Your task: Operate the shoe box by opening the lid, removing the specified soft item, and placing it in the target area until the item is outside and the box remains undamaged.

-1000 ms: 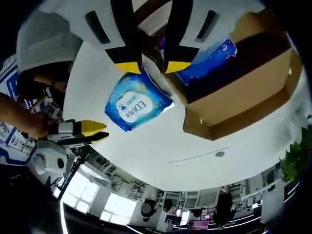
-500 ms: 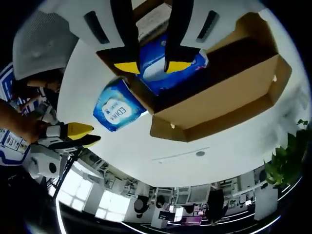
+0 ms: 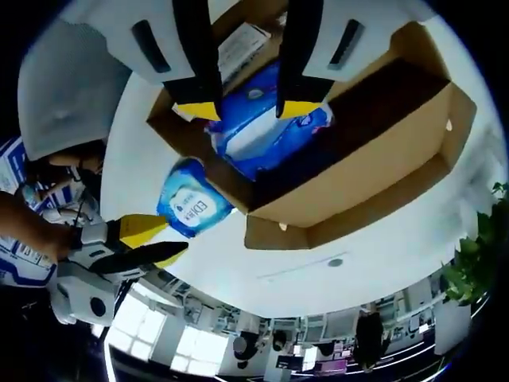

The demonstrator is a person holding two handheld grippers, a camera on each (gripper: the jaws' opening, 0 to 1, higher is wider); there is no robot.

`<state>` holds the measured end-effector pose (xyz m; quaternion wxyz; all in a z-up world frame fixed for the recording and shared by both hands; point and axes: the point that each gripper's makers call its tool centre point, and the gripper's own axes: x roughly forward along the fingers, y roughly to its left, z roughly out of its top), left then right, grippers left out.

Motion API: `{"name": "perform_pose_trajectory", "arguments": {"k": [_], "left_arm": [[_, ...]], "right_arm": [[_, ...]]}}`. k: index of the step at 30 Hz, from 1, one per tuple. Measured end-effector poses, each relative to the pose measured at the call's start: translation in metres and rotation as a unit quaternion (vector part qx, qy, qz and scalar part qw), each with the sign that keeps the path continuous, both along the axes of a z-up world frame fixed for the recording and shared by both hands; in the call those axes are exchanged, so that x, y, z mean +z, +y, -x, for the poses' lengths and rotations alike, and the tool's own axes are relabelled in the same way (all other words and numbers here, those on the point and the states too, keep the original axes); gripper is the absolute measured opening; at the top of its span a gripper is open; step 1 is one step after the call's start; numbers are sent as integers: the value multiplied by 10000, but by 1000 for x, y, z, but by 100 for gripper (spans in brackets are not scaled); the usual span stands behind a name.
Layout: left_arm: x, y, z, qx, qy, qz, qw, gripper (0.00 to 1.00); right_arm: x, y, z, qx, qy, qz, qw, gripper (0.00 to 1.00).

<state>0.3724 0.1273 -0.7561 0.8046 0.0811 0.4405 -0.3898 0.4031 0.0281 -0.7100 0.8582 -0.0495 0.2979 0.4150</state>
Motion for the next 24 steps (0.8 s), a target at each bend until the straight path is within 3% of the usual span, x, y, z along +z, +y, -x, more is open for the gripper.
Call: {"name": "perform_pose_trajectory", "arguments": {"k": [8, 10, 13, 21, 24], "left_arm": [[-9, -4, -7, -555, -217, -137, 9981, 30], [-13, -6, -7, -683, -182, -196, 9973, 29], [-18, -11, -4, -847, -84, -190, 9962, 20], [-26, -14, -8, -1111, -141, -341, 9931, 22], [-29, -13, -8, -1154, -60, -345, 9927, 19]], "right_arm": [[-16, 22, -2, 325, -149, 373, 9987, 25], [-18, 28, -3, 342, -178, 399, 9985, 24], [-20, 37, -4, 348, -160, 360, 9986, 22], [-34, 60, -5, 662, -231, 673, 9953, 20], [-41, 65, -5, 753, -273, 850, 9932, 18]]}}
